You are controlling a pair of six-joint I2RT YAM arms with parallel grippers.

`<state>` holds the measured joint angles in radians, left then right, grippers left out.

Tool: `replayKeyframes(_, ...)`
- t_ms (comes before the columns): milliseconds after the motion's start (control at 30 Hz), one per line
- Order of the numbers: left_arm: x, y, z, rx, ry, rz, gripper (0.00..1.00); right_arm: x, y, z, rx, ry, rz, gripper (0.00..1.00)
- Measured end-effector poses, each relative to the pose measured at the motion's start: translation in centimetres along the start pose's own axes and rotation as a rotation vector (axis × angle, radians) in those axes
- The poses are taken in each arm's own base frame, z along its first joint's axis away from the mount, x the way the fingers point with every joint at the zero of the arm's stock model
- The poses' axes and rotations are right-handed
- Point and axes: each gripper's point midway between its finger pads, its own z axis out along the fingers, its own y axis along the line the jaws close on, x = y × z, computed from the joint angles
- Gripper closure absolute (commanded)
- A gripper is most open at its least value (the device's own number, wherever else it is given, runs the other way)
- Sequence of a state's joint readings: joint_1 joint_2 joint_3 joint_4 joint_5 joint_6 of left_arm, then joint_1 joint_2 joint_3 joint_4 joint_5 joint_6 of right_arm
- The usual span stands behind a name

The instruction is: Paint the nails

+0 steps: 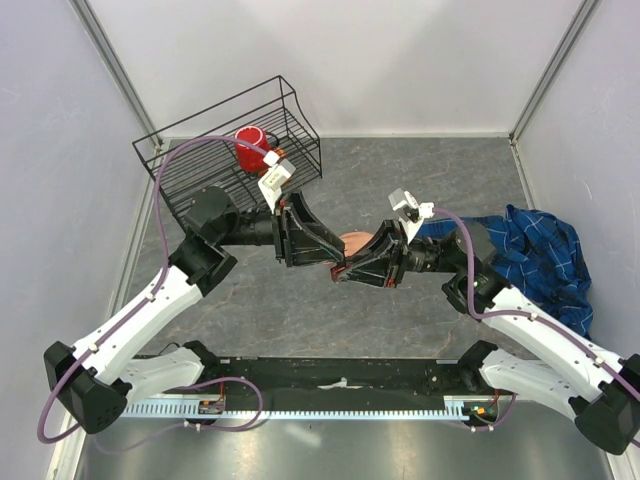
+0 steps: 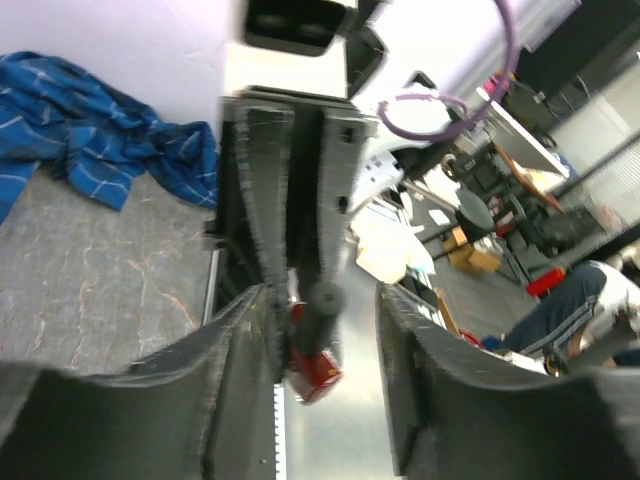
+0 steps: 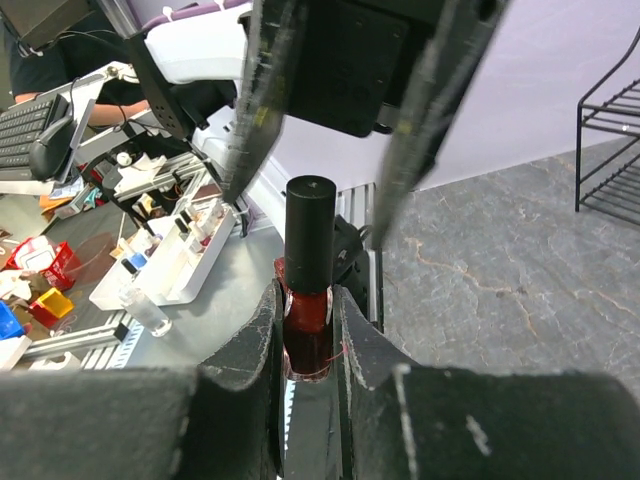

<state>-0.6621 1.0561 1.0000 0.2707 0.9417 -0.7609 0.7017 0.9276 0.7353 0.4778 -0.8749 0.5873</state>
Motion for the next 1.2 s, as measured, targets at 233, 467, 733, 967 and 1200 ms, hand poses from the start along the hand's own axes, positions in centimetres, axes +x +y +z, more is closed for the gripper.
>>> replayKeyframes(233, 0.5, 0.3, 0.4, 0.034, 0.036, -0.01, 0.58, 0.3, -1.0, 0.3, 0.028, 0.017, 0.015, 1.0)
replayKeyframes(467, 0.3, 1.3, 0.5, -0.006, 0.046, 0.004, 0.98, -0.5, -1.8, 0.5, 0.075, 0.006, 0.023, 1.0)
replayKeyframes(733, -3.8, 5.5, 0.2, -0.539, -0.088, 0.094, 0.98, -3.2, -6.1, 1.8, 0.523, -0.034, -0.144, 1.0)
replayKeyframes(967, -4.8, 7.6, -0.1, -0.801, -0.091, 0.129, 0.68, -3.9, -8.6, 0.8, 0.893, -0.034, -0.318, 1.0)
replayKeyframes(1200, -1.9, 8.8, -0.4, -0.724, -0.044, 0.083, 0.25, 0.6, -8.3, 0.6, 0.729, 0.095, -0.343, 1.0)
